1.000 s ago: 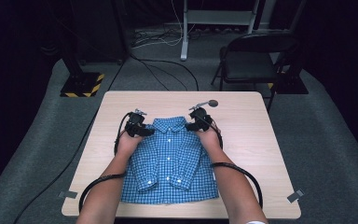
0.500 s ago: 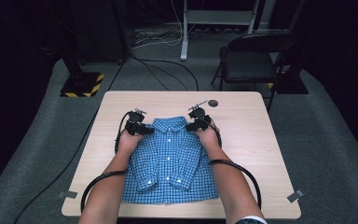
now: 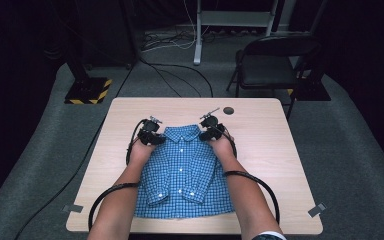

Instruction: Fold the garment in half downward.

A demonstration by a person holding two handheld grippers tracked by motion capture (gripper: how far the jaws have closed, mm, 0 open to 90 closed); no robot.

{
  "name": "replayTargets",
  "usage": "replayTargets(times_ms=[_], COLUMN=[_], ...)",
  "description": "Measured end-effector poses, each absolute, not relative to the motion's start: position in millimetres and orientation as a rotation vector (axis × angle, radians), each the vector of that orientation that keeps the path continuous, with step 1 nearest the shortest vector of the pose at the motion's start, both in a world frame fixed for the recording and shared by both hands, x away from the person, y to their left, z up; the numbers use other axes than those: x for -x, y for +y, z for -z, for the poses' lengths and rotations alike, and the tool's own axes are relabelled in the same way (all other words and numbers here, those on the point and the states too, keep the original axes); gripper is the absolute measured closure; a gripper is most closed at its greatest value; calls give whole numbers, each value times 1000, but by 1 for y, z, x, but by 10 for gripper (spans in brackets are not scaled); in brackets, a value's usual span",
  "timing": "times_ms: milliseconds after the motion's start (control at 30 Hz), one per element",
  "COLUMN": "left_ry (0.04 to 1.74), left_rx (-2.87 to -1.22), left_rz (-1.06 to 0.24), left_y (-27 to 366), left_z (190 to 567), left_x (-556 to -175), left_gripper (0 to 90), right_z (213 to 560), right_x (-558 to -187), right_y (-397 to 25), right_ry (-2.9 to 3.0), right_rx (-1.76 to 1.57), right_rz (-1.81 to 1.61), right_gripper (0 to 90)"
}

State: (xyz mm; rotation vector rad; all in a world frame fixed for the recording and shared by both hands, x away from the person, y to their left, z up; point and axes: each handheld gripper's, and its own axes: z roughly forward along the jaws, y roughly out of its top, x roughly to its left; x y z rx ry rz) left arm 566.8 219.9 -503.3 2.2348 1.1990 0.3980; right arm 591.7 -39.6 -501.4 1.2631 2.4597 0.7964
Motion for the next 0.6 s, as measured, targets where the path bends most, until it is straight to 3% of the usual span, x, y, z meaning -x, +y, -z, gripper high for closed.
replayTargets(times_ms=[267, 600], left_ry=[1186, 1184], left_rx=[-2229, -2200], left_rz=[-358, -324], left_y=[220, 223], left_z=[504, 505], left_x=[-567, -568], left_gripper=[828, 860], right_z=[500, 498], right_x=[-591, -590], right_y=[-36, -34], right_ry=[2488, 2507], right_rx=[-1228, -1210], right_rz=[-773, -764], right_gripper=[682, 817])
